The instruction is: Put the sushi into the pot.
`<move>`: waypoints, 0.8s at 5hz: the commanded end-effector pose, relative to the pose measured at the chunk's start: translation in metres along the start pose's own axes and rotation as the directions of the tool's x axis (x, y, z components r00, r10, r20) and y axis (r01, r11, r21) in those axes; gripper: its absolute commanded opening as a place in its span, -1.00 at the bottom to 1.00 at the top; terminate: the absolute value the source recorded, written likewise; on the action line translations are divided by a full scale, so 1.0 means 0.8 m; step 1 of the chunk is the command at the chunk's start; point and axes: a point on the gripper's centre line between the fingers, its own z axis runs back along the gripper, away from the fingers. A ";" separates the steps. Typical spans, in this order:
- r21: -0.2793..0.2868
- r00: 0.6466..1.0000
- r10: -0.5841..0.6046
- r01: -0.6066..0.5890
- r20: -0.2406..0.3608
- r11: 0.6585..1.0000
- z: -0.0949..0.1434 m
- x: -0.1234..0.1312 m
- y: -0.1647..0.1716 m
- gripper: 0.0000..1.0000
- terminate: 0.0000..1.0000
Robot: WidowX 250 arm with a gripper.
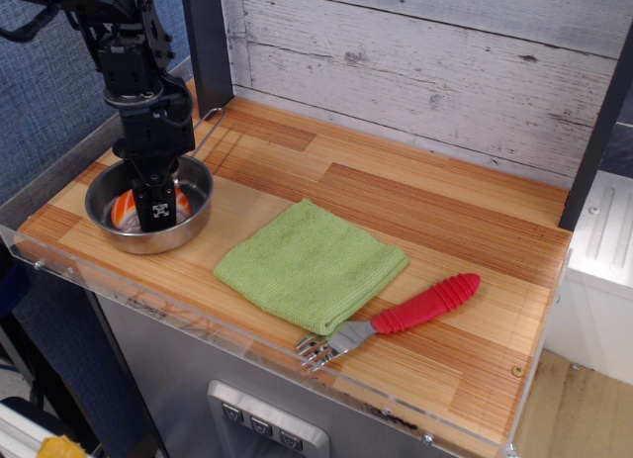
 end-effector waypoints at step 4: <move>0.092 0.992 -0.023 0.012 0.121 0.996 0.079 0.022 0.003 1.00 -1.00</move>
